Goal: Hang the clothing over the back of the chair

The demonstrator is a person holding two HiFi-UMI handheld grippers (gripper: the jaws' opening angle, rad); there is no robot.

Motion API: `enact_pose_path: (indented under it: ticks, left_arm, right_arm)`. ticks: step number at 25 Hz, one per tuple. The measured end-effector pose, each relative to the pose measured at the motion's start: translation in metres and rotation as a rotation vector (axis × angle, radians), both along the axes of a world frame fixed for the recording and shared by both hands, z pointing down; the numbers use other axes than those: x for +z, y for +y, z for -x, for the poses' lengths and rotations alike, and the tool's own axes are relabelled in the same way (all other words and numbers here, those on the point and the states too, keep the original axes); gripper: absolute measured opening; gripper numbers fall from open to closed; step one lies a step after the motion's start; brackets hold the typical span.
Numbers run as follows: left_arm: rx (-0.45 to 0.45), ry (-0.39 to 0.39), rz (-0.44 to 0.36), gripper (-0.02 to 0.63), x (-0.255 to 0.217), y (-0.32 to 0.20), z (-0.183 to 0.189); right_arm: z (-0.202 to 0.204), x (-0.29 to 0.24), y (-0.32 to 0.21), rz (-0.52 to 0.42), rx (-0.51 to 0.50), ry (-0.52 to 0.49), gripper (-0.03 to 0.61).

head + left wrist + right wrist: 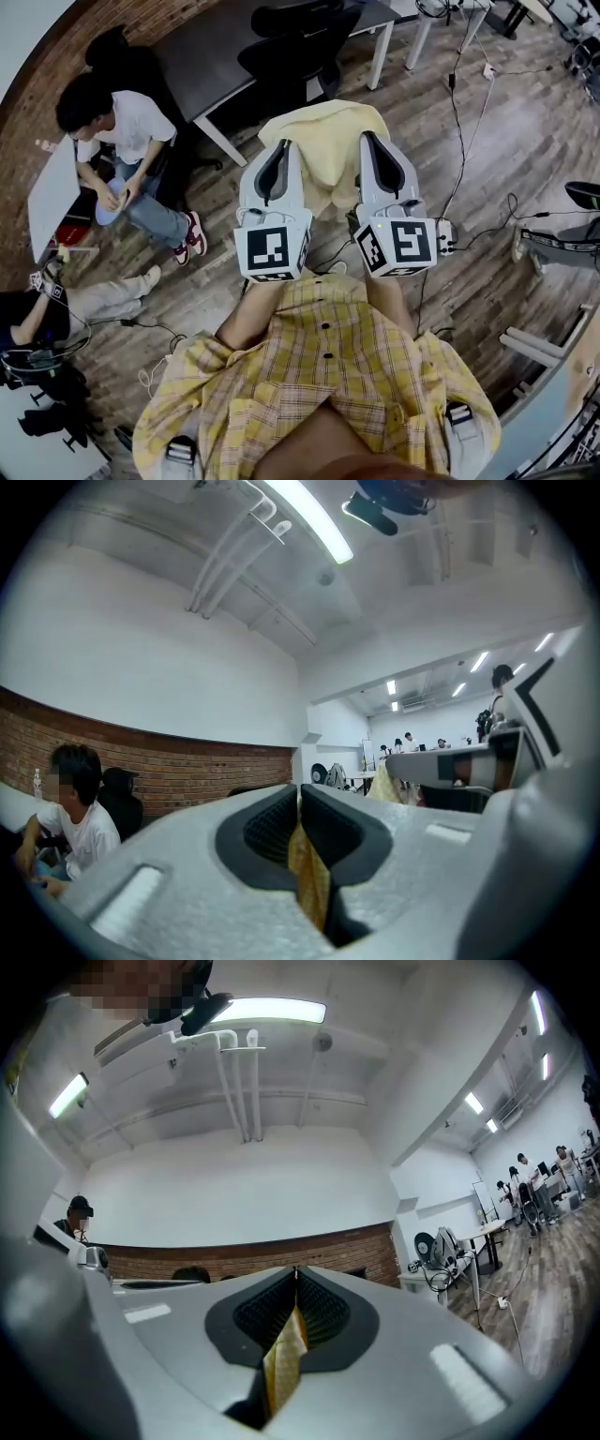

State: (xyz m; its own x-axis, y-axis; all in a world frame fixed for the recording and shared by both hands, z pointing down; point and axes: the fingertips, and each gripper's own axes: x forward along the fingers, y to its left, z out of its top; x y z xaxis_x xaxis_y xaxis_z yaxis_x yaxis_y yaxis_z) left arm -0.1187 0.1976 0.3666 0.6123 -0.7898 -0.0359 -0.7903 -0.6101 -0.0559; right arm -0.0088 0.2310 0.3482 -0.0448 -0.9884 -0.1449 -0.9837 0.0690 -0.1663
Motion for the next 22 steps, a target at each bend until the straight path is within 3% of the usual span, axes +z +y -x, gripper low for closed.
enact_pose_path:
  ticks: [9,22]
  left_arm:
    - [-0.009,-0.011,0.024,0.015,0.013,-0.001,-0.016]
    - [-0.004,0.04,0.038,0.015,0.015,-0.063,-0.038]
  right_arm:
    - [-0.016,0.011,-0.003,0.025,-0.015,-0.005,0.014]
    - [-0.029,0.015,-0.065,0.051,-0.044,0.038,0.014]
